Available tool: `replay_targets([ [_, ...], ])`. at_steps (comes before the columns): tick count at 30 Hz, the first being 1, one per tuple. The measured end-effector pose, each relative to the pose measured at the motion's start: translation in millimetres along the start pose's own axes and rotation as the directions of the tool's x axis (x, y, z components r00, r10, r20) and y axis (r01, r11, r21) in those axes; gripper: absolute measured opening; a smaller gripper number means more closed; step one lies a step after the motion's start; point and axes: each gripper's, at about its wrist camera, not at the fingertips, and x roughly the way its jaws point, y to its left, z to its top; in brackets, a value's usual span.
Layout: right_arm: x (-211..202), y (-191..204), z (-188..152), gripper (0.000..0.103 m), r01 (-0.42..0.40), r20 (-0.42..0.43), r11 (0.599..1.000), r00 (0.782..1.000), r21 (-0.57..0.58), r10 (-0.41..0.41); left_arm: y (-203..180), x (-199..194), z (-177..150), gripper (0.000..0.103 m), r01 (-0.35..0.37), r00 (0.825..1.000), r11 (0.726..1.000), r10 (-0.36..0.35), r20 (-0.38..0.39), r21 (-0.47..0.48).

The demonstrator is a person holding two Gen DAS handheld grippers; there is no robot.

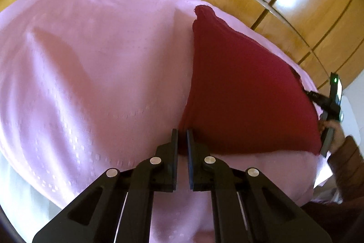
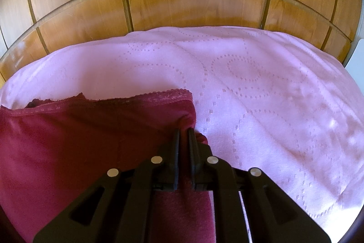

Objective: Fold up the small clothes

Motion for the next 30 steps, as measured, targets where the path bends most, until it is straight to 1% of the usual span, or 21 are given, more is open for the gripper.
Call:
replay_targets([
  [3, 1, 0, 1, 0.013, 0.002, -0.006, 1.0, 1.0, 0.0, -0.002, -3, -11, 5, 0.02, -0.028, 0.999, 1.0, 0.029, 0.023, -0.013],
  [5, 1, -2, 1, 0.017, -0.009, -0.012, 1.0, 1.0, 0.01, 0.009, -10, -21, 8, 0.02, -0.039, 0.997, 0.999, 0.04, 0.059, -0.009],
  [7, 0, -4, 2, 0.02, -0.021, -0.018, 1.0, 1.0, 0.022, 0.022, -21, -30, 13, 0.02, -0.063, 0.993, 0.998, 0.061, 0.101, 0.019],
  [8, -1, -5, 3, 0.028, -0.03, -0.022, 0.999, 0.999, 0.027, 0.03, -29, -35, 15, 0.02, -0.077, 0.99, 0.996, 0.072, 0.123, 0.04],
  [9, -4, -7, 3, 0.05, -0.037, -0.025, 0.999, 0.999, 0.038, 0.038, -34, -38, 18, 0.02, -0.089, 0.987, 0.994, 0.08, 0.139, 0.056],
  [10, -8, -11, 4, 0.065, -0.04, -0.024, 0.997, 0.999, 0.061, 0.041, -43, -40, 20, 0.02, -0.105, 0.983, 0.991, 0.091, 0.159, 0.08],
  [11, -13, -17, 3, 0.077, -0.054, -0.018, 0.995, 0.998, 0.089, 0.056, -51, -40, 22, 0.02, -0.109, 0.982, 0.989, 0.092, 0.167, 0.098],
  [12, -17, -21, 3, 0.076, -0.083, -0.011, 0.991, 0.996, 0.109, 0.084, -56, -39, 22, 0.02, -0.105, 0.982, 0.989, 0.086, 0.168, 0.109],
  [13, -22, -28, 0, 0.076, -0.125, -0.012, 0.983, 0.992, 0.136, 0.128, -63, -37, 23, 0.024, -0.094, 0.983, 0.988, 0.073, 0.171, 0.119],
  [14, -26, -34, -3, 0.076, -0.149, -0.016, 0.977, 0.988, 0.151, 0.153, -66, -35, 23, 0.035, -0.085, 0.983, 0.989, 0.064, 0.17, 0.123],
  [15, -29, -38, -6, 0.076, -0.17, -0.021, 0.972, 0.984, 0.16, 0.176, -72, -31, 23, 0.036, -0.069, 0.985, 0.989, 0.046, 0.167, 0.131],
  [17, -34, -49, -18, 0.076, -0.255, -0.053, 0.948, 0.962, 0.19, 0.269, -79, -24, 24, 0.036, -0.055, 0.987, 0.988, 0.032, 0.157, 0.144],
  [18, -36, -52, -22, 0.076, -0.277, -0.063, 0.941, 0.954, 0.197, 0.294, -84, -19, 24, 0.036, -0.05, 0.988, 0.987, 0.027, 0.15, 0.153],
  [20, -43, -58, -37, 0.076, -0.334, -0.087, 0.919, 0.93, 0.208, 0.358, -94, -11, 24, 0.036, -0.042, 0.99, 0.985, 0.018, 0.139, 0.166],
  [21, -47, -60, -45, 0.077, -0.369, -0.098, 0.904, 0.913, 0.217, 0.396, -99, -6, 24, 0.036, -0.038, 0.991, 0.984, 0.015, 0.131, 0.174],
  [23, -53, -60, -57, 0.077, -0.417, -0.115, 0.882, 0.887, 0.221, 0.448, -105, 3, 24, 0.036, -0.042, 0.993, 0.982, 0.021, 0.114, 0.186],
  [25, -58, -59, -66, 0.077, -0.455, -0.132, 0.863, 0.863, 0.22, 0.489, -109, 12, 23, 0.036, -0.065, 0.994, 0.979, 0.047, 0.096, 0.195],
  [27, -61, -57, -73, 0.073, -0.49, -0.139, 0.841, 0.839, 0.231, 0.527, -113, 20, 24, 0.036, -0.09, 0.994, 0.975, 0.074, 0.086, 0.201],
  [28, -62, -56, -76, 0.072, -0.513, -0.143, 0.823, 0.82, 0.242, 0.554, -115, 24, 24, 0.036, -0.101, 0.993, 0.975, 0.088, 0.076, 0.2],
  [29, -61, -53, -79, 0.072, -0.529, -0.148, 0.811, 0.807, 0.25, 0.571, -116, 29, 26, 0.036, -0.107, 0.993, 0.974, 0.095, 0.069, 0.202],
  [30, -60, -50, -80, 0.072, -0.536, -0.152, 0.806, 0.8, 0.252, 0.58, -119, 32, 26, 0.036, -0.124, 0.991, 0.971, 0.112, 0.069, 0.206],
])
